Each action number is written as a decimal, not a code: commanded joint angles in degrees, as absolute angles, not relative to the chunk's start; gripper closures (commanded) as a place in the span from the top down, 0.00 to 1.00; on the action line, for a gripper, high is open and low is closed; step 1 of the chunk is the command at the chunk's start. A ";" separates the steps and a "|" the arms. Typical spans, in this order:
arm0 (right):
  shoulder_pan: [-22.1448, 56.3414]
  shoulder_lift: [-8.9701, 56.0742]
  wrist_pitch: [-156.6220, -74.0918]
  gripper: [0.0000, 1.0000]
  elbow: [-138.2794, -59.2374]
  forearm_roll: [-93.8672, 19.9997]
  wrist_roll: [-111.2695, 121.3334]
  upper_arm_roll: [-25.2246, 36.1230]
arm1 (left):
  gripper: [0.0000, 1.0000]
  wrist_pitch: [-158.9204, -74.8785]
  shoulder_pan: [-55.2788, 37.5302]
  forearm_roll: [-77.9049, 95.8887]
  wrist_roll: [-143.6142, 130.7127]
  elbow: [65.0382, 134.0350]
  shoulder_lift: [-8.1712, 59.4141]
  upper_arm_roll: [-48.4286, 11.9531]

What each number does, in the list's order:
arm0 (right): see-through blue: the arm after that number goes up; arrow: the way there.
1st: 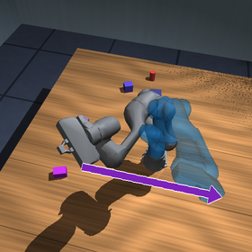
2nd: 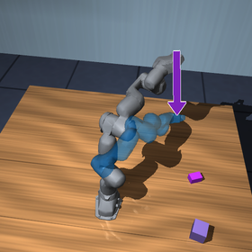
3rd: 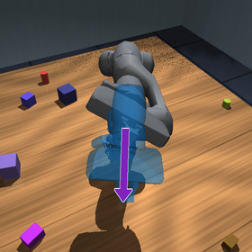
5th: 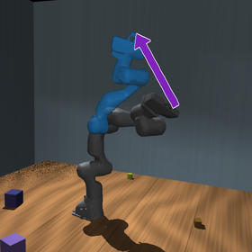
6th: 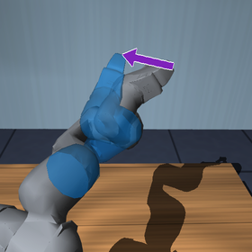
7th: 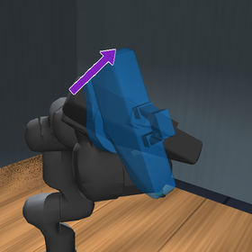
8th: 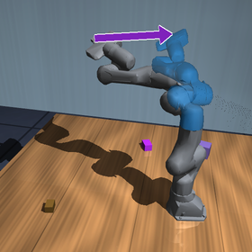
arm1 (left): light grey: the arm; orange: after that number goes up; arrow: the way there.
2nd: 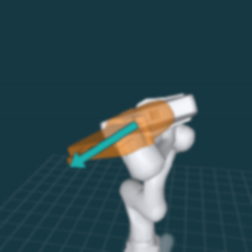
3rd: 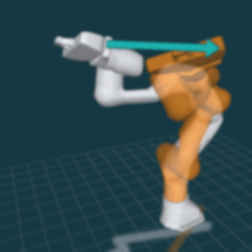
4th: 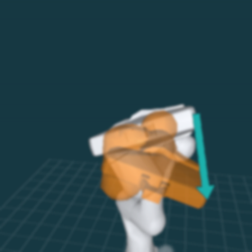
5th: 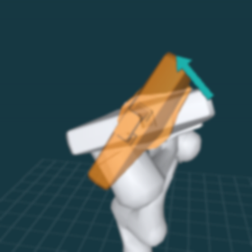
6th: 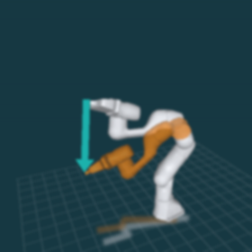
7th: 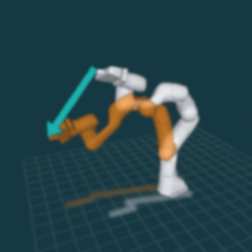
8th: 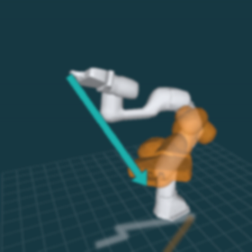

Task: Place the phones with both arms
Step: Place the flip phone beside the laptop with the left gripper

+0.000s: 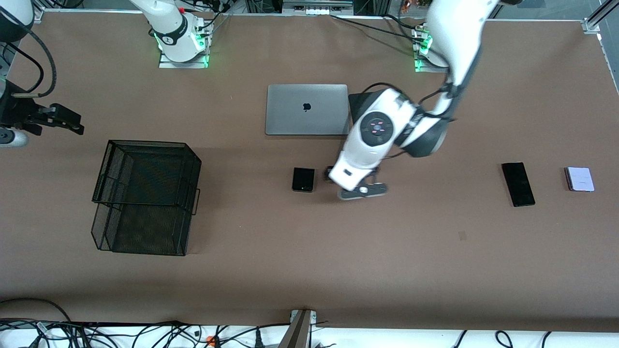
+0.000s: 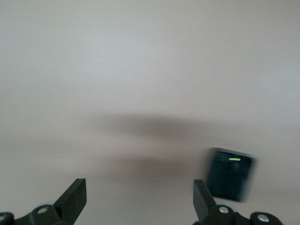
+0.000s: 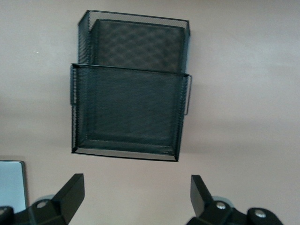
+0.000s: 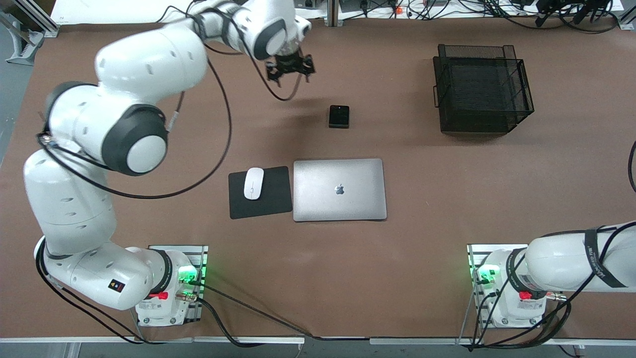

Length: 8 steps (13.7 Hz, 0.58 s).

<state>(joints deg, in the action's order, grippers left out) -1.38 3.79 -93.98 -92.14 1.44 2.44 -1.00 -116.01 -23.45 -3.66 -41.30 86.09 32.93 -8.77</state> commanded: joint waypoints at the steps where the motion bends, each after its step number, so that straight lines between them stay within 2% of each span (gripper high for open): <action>1: 7.25 4.91 -94.74 1.00 -91.76 1.49 -9.69 -1.32 | 1.00 -106.13 -18.74 -11.65 -36.05 88.24 29.45 -9.05; 3: 16.13 7.02 -96.23 1.00 -91.67 1.58 -22.26 -1.32 | 1.00 -99.95 -13.12 -17.03 -32.01 88.15 28.48 -9.14; 5: 25.96 10.61 -98.95 1.00 -90.45 2.19 -34.31 -1.32 | 1.00 -98.35 -7.50 -17.05 -24.91 88.94 27.43 -9.32; 8: 35.57 20.01 -101.34 1.00 -82.12 1.93 -48.91 -1.32 | 1.00 -98.87 0.24 -16.87 -18.30 94.37 24.10 -9.75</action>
<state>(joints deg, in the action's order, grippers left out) 31.70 13.35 -102.00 -89.81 1.57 -42.34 -2.23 -98.53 -3.89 -15.85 -22.09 88.19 28.71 -8.44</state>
